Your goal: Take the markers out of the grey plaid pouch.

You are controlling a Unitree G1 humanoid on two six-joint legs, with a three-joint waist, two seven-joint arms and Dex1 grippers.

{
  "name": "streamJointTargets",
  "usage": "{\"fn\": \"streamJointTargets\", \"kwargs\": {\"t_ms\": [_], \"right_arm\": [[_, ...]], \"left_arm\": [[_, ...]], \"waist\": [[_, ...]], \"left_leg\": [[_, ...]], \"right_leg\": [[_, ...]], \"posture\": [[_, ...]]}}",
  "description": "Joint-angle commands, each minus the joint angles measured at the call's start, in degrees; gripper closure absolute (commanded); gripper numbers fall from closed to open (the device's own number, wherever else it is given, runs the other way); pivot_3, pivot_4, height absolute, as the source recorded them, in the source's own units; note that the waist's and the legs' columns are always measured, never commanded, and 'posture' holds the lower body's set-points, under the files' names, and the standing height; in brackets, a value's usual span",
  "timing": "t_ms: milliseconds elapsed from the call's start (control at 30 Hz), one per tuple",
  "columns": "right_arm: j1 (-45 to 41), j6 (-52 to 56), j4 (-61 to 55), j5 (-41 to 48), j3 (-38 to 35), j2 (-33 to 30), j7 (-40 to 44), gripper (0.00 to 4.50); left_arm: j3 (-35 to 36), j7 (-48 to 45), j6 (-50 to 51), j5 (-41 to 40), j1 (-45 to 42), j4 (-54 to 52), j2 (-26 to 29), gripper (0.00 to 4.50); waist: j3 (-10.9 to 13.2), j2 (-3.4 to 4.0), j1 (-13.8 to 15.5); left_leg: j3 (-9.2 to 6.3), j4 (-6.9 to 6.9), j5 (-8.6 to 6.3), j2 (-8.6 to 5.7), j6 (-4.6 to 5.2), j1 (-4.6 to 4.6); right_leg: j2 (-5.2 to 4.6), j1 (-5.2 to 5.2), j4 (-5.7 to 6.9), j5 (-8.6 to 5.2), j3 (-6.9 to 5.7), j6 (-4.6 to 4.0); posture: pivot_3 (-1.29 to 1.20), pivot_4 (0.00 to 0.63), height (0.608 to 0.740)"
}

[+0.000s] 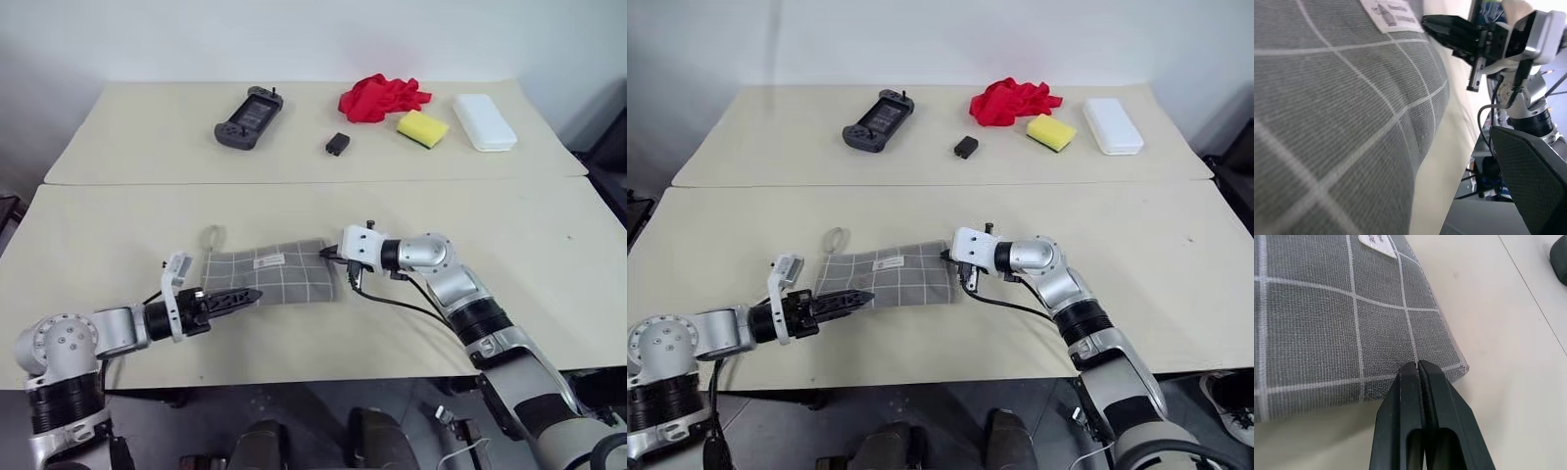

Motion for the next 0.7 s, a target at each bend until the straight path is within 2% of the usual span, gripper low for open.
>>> {"fn": "streamJointTargets", "kwargs": {"t_ms": [33, 133, 267, 533, 700], "right_arm": [[-0.65, 0.44, -2.81, 4.52, -3.92, 0.07, 1.15, 4.42], [-0.75, 2.46, -5.62, 6.31, -5.01, 0.23, 1.82, 4.42], [-0.37, 4.65, -9.30, 6.17, -4.12, 1.86, 1.55, 4.42], [2.60, 7.42, -13.26, 4.86, -0.12, 7.11, 1.25, 4.42], [4.20, 6.03, -11.72, 3.16, 1.14, 5.57, 2.10, 4.42]], "left_arm": [[-0.03, -1.42, 0.45, 2.31, 1.47, 3.49, 8.26, 0.00], [-1.73, -4.50, -0.29, 3.05, 1.66, 6.19, 13.61, 0.00], [-4.30, -6.60, -3.49, 5.29, -0.47, 11.74, 15.85, 0.00], [-6.99, -5.76, -4.53, 7.67, -11.60, 21.49, 9.32, 0.00], [-9.88, -6.11, -4.16, 10.08, -15.88, 24.76, 6.86, 0.00]], "waist": [[0.01, -0.02, -0.27], [0.01, 0.00, -0.93], [0.02, 0.01, -0.96], [0.02, 0.00, 0.54], [0.01, -0.01, 0.61]], "left_leg": [[0.00, 0.00, 0.01, 0.01, -0.01, -0.02], [-0.01, -0.02, 0.02, 0.01, -0.06, -0.02], [0.00, -0.12, 0.03, 0.06, -0.08, 0.00], [0.00, -0.09, 0.12, -0.05, -0.10, -0.01], [-0.04, -0.04, 0.14, -0.21, -0.07, -0.05]], "right_leg": [[0.02, -0.01, 0.00, -0.01, -0.01, -0.02], [0.06, -0.05, 0.04, -0.05, -0.01, -0.08], [0.05, -0.07, 0.04, -0.06, 0.00, -0.10], [-0.01, -0.08, 0.15, -0.05, -0.01, -0.10], [-0.03, -0.08, 0.20, -0.05, -0.03, -0.09]], "posture": [[0.00, 0.150, 0.740], [0.00, 0.150, 0.740], [0.00, 0.150, 0.740], [0.00, 0.150, 0.740], [0.00, 0.150, 0.740]]}}
